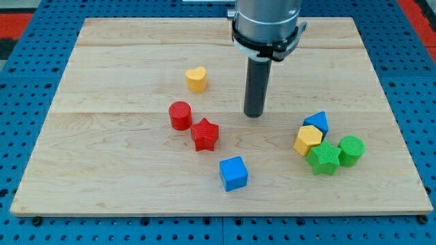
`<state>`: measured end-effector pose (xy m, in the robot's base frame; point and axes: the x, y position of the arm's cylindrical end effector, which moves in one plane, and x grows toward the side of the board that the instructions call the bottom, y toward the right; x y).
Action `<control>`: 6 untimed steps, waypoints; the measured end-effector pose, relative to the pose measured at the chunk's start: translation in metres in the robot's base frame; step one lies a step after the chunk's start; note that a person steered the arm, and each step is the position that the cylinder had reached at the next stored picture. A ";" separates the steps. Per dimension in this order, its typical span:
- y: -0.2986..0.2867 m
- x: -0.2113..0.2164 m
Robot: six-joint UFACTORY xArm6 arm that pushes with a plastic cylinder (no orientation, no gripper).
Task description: Place the red circle to the left of the red star
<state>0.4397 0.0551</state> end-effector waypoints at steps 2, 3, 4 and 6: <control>-0.095 -0.015; -0.142 -0.008; -0.144 -0.002; -0.152 0.036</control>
